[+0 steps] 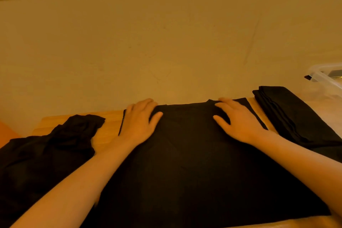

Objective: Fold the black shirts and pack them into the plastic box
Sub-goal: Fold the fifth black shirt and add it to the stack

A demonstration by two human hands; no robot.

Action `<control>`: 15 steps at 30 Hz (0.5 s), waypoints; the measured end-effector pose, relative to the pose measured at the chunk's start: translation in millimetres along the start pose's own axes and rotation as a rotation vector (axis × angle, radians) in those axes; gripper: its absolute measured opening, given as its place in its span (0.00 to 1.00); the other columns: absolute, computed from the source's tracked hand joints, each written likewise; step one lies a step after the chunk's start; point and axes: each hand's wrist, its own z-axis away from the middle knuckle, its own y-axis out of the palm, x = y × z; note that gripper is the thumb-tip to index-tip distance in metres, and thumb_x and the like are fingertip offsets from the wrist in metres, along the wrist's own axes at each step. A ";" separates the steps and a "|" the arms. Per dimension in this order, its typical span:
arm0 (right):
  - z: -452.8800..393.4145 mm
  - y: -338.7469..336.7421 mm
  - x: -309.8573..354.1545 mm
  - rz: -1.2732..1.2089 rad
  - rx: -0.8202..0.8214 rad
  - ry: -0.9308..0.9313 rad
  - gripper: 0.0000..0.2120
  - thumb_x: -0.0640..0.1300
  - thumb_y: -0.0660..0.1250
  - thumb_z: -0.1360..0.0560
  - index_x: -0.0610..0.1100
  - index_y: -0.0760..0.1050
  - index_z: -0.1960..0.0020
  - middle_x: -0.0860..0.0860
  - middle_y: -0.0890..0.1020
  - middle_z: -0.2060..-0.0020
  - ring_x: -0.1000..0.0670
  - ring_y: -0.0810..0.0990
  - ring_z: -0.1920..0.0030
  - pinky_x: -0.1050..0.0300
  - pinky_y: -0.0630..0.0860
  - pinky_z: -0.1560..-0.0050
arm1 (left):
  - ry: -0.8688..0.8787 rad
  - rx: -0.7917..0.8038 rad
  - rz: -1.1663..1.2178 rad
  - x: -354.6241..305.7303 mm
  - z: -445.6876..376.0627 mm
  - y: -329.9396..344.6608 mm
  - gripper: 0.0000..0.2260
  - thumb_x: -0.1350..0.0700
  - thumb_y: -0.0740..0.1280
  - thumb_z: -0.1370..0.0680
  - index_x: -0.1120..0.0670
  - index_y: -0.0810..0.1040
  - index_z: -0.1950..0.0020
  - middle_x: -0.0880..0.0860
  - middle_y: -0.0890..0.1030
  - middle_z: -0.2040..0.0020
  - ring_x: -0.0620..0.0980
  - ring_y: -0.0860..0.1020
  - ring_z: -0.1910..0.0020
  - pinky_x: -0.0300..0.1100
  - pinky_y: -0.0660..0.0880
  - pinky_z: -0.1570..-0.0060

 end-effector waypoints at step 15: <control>57.6 6.1 6.4 0.102 0.261 0.038 0.37 0.70 0.33 0.29 0.56 0.41 0.23 0.60 0.38 0.27 0.59 0.34 0.28 0.51 0.35 0.26 | -0.047 0.448 -0.140 -46.5 59.1 3.2 0.34 0.30 0.39 0.25 0.42 0.39 0.22 0.45 0.36 0.22 0.43 0.35 0.24 0.49 0.37 0.25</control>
